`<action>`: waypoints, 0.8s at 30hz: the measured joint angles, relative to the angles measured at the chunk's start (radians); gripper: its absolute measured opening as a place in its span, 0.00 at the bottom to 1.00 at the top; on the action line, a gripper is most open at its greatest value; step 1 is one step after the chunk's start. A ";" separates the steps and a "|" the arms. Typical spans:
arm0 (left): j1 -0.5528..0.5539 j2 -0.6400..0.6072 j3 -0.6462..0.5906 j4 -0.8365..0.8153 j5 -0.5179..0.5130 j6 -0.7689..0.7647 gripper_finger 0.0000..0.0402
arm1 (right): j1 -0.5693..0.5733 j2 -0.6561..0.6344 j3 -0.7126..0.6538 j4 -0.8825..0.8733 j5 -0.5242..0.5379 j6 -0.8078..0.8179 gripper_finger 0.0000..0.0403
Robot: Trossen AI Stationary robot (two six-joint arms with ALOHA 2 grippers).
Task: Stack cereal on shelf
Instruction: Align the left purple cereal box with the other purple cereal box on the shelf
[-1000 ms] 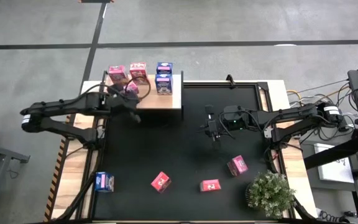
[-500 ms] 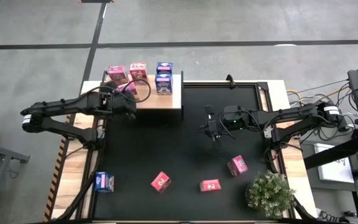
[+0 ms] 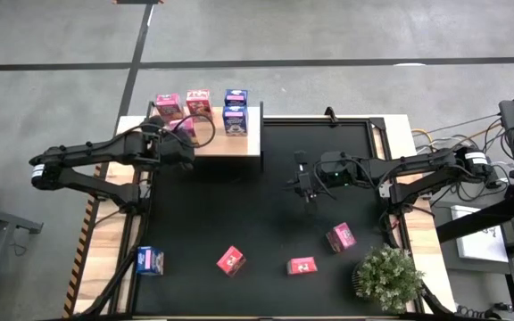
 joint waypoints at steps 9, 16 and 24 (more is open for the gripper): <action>-0.010 0.000 0.022 0.468 0.252 0.222 0.10 | 0.000 0.000 -0.001 -0.007 0.000 -0.011 0.03; 0.103 0.009 0.016 0.495 0.247 0.267 0.10 | 0.000 0.000 -0.001 -0.008 0.000 -0.011 0.03; 0.150 0.027 0.011 0.430 0.139 0.271 0.10 | 0.000 0.000 -0.001 -0.012 0.000 -0.011 0.03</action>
